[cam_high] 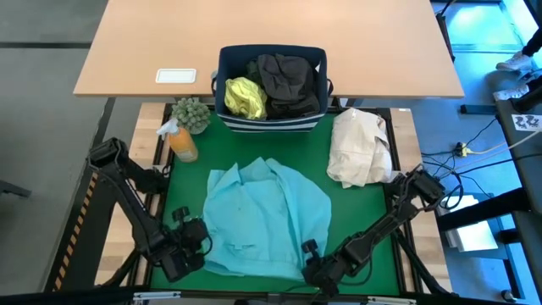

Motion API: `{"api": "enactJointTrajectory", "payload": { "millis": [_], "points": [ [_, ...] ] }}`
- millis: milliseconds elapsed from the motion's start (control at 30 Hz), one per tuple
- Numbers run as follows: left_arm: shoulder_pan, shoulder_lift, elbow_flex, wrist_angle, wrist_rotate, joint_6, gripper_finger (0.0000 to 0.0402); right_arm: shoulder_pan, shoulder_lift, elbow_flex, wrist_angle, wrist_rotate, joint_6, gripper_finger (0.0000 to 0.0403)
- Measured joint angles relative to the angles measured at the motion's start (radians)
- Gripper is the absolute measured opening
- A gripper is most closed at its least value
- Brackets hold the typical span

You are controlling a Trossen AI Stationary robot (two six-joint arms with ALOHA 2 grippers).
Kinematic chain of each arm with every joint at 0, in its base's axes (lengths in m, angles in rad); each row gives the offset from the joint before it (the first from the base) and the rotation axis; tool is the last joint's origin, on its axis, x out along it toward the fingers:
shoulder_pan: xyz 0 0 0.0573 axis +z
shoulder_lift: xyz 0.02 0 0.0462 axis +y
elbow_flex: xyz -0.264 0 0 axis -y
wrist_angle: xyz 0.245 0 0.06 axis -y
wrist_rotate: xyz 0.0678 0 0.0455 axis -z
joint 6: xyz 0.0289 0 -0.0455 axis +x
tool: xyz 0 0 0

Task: Fold laundry
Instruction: Fold the blue shorts

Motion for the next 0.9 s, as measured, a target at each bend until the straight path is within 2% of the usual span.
{"api": "enactJointTrajectory", "payload": {
  "millis": [200, 367, 600, 900],
  "points": [
    [0.069, 0.0, 0.0, 0.051, -0.056, 0.086, 0.0094, 0.0, 0.0, 0.065, -0.073, 0.069, -0.034, 0.0171],
    [0.112, 0.0, 0.0, 0.204, -0.059, 0.224, 0.0094, 0.0, 0.0, 0.119, -0.165, 0.135, -0.044, 0.0221],
    [0.119, 0.083, 0.0, 0.303, -0.035, 0.272, 0.0094, 0.0, -0.002, 0.179, -0.319, 0.241, -0.026, 0.0231],
    [0.072, 0.214, -0.001, 0.303, 0.23, 0.204, 0.0094, 0.0, -0.002, 0.225, -0.324, 0.19, -0.022, 0.0219]
  ]
}}
